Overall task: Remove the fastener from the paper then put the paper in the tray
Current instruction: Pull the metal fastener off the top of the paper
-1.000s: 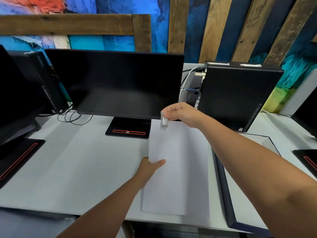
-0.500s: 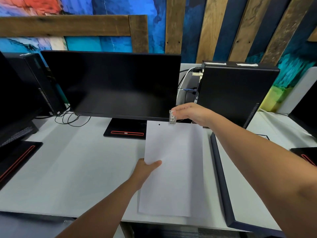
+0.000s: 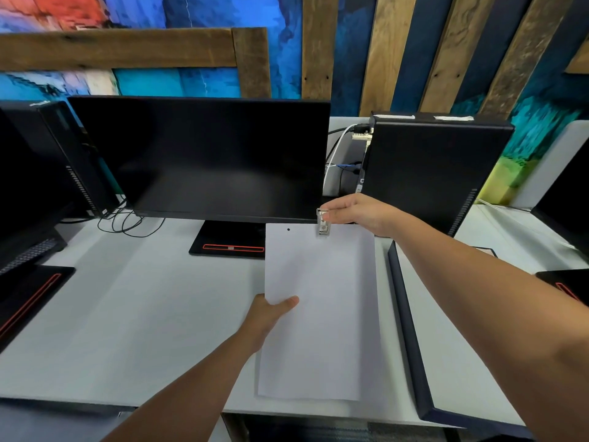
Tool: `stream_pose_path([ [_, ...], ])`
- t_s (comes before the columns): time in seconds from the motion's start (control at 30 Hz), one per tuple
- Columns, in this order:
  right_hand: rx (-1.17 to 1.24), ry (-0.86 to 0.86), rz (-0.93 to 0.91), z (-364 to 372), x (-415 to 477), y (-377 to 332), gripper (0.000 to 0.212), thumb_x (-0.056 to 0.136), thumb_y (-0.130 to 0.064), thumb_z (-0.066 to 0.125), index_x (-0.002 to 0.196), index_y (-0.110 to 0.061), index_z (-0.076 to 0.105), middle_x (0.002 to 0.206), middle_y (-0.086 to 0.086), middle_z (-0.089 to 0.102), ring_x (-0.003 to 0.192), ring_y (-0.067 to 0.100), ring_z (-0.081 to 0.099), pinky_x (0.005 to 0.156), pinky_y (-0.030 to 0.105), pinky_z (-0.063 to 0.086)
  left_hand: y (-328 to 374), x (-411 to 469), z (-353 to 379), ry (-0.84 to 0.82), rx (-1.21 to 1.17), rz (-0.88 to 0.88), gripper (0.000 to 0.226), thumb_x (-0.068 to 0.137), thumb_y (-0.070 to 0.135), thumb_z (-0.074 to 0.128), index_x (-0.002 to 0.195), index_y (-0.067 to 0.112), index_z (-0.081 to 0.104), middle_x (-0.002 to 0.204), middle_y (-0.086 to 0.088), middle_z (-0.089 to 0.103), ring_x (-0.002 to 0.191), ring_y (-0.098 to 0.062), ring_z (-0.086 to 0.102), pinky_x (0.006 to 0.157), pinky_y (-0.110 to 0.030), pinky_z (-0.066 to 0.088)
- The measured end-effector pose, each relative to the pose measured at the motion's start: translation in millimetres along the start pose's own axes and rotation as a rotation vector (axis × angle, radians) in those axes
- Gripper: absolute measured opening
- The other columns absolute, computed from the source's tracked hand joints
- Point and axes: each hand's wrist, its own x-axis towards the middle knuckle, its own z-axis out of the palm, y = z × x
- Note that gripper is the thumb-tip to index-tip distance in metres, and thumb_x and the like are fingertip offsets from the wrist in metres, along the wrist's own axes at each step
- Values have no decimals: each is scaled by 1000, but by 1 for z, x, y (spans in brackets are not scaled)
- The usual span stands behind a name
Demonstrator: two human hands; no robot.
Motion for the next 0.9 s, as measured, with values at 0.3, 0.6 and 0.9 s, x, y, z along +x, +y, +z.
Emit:
stream_pose_path([
  [0.3, 2, 58, -49, 0, 0, 2, 26, 84, -20, 68, 107, -9, 69, 112, 7, 69, 108, 21, 63, 99, 30, 46, 2, -3, 3, 7, 14, 17, 18, 80, 18, 75, 96, 22, 66, 99, -2, 72, 93, -18, 68, 77, -31, 54],
  [0.6, 18, 78, -17, -3, -4, 3, 28, 80, -21, 72, 105, -8, 70, 112, 4, 69, 110, 18, 61, 103, 32, 43, 4, -1, 2, -12, 31, 14, 31, 80, 19, 76, 109, 14, 68, 104, -6, 73, 97, -23, 69, 87, -39, 54],
  [0.9, 9, 80, 1, -32, -25, 10, 34, 80, -25, 71, 111, -10, 68, 111, 9, 70, 105, 24, 65, 101, 34, 45, -1, -2, -7, -16, 29, 13, 31, 78, 19, 77, 108, 14, 68, 104, -7, 73, 98, -25, 69, 92, -44, 53],
])
